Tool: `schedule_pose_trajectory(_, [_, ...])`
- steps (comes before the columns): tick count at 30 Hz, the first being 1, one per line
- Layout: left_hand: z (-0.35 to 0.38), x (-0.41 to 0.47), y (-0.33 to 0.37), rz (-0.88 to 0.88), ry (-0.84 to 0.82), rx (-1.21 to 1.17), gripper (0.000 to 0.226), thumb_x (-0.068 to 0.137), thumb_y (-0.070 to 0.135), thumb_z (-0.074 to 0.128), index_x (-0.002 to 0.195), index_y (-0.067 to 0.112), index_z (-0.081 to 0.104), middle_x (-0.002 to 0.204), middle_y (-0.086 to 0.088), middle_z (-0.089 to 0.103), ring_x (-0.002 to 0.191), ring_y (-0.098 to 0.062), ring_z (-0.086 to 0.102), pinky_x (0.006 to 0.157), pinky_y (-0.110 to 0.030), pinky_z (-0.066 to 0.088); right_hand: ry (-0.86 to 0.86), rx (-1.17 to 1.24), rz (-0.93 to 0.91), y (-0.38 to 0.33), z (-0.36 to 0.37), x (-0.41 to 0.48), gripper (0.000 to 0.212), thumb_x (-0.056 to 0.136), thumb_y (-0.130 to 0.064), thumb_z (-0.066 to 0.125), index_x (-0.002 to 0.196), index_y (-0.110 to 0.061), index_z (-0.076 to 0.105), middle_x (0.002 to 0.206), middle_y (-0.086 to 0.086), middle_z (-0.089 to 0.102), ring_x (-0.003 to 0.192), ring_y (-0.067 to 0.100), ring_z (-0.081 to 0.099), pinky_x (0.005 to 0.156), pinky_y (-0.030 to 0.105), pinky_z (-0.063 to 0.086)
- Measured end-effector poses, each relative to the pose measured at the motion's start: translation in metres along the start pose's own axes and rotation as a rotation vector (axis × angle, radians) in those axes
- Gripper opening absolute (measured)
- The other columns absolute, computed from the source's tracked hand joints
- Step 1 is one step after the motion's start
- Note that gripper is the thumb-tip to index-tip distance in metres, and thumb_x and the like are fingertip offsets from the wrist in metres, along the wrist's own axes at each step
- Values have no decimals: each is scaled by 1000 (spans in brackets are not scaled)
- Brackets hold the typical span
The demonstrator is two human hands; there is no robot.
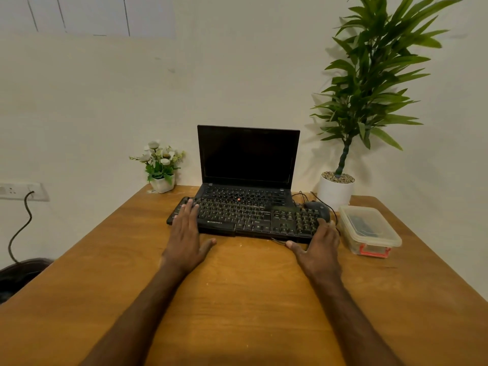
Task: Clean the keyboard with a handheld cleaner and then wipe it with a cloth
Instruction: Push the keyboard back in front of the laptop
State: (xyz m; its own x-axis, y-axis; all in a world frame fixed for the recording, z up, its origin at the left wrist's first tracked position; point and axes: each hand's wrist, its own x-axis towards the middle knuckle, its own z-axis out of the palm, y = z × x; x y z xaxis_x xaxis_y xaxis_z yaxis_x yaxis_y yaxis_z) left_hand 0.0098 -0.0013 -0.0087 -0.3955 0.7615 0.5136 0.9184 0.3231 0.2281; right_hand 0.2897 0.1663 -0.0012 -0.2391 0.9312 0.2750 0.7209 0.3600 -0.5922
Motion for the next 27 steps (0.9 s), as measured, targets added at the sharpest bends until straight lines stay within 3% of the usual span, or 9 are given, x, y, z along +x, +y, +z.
schedule_pose_trajectory(6, [-5,-28,31,-9,-103,30,95,97,59,46,160,6,-3,167,-11,-10,154,-25,-8,126,-47,10,38,57,62,-5,-2,-21,97,90,-52,61,155,-12,1,163,16,5,150,33,6,119,47,20])
schedule_pose_trajectory(9, [-8,-39,47,-18,-166,42,94,100,58,40,158,7,-14,166,-10,-19,154,-24,-15,127,-45,6,-20,104,82,-11,0,-24,87,98,-45,52,156,-10,-3,165,13,-1,151,29,4,120,40,15])
schedule_pose_trajectory(14, [-7,-42,49,-55,-209,40,94,100,61,36,157,8,-16,166,-11,-19,153,-24,-17,126,-44,-2,-29,200,58,-12,-4,-20,78,101,-37,47,157,-10,0,165,8,1,151,25,7,119,38,17])
schedule_pose_trajectory(18, [-5,-35,48,-186,-299,41,97,98,67,32,157,8,-18,165,-12,-24,153,-27,-19,123,-48,-3,-59,180,40,-12,-1,-18,78,102,-36,47,157,-10,-3,165,8,-1,151,24,5,119,38,18])
schedule_pose_trajectory(22, [-4,-29,49,-379,-389,24,98,98,69,25,155,3,-19,162,-26,-20,152,-40,-14,123,-54,-1,-62,181,53,-12,4,-13,81,99,-37,52,157,-12,2,165,8,5,150,27,13,118,44,24])
schedule_pose_trajectory(27, [-2,-17,50,-431,-415,44,96,100,68,19,154,-3,-17,162,-28,-17,152,-41,-11,122,-57,-2,-28,178,63,-13,7,-7,79,99,-38,53,156,-12,6,164,10,12,148,29,20,115,46,31])
